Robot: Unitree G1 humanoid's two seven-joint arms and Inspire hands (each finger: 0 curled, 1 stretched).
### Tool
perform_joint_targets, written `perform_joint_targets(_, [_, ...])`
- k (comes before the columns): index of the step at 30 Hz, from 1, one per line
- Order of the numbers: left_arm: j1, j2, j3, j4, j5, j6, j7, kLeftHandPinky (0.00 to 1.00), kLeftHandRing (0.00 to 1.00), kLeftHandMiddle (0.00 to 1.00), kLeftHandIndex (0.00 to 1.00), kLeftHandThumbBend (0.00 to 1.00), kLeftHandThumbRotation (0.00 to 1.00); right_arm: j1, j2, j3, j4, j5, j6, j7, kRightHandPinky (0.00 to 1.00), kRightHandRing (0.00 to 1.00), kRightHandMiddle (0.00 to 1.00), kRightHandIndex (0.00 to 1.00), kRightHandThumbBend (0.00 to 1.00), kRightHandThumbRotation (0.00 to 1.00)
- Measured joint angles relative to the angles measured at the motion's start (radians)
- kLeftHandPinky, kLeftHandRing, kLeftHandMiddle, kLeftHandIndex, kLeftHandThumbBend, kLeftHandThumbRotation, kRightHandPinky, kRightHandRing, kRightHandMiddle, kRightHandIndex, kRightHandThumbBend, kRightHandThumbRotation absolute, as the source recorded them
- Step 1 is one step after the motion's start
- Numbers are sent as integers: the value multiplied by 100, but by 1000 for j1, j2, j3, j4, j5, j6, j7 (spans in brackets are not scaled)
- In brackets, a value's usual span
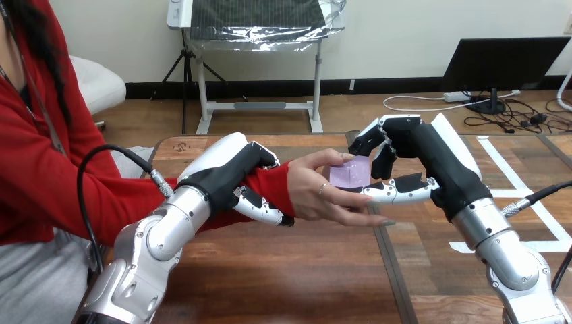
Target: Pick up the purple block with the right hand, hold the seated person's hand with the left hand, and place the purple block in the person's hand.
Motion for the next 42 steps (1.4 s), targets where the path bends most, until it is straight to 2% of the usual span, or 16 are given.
perform_joint_targets(11, [0,0,0,0,-2,-1,0,18,25,33,37,64,0,5,1,0,-34,2,33,6,26,31,37,43,73,0])
perform_joint_targets(21, [0,0,1,0,-2,-3,0,18,25,34,37,64,0,5,4,0,-42,3,37,12,26,31,37,43,74,0])
perform_joint_targets(33, [0,1,3,0,-17,-3,-2,25,32,39,41,68,0,5,4,1,-42,1,37,12,29,35,41,46,74,0])
perform_joint_targets(36, [0,3,5,-1,-30,-3,-5,28,35,42,44,69,6,5,4,1,-42,1,37,13,30,37,43,47,73,0])
perform_joint_targets(39, [0,8,5,-1,-41,-9,-6,33,41,46,47,72,17,5,3,1,-42,1,37,15,32,38,44,48,72,0])
perform_joint_targets(40, [0,10,5,-1,-42,-12,-6,38,46,50,50,75,27,5,3,1,-42,1,37,17,32,39,45,49,70,2])
perform_joint_targets(42, [0,15,5,-2,-42,-20,-6,42,50,52,52,77,34,5,3,1,-42,3,37,21,33,39,45,49,69,3])
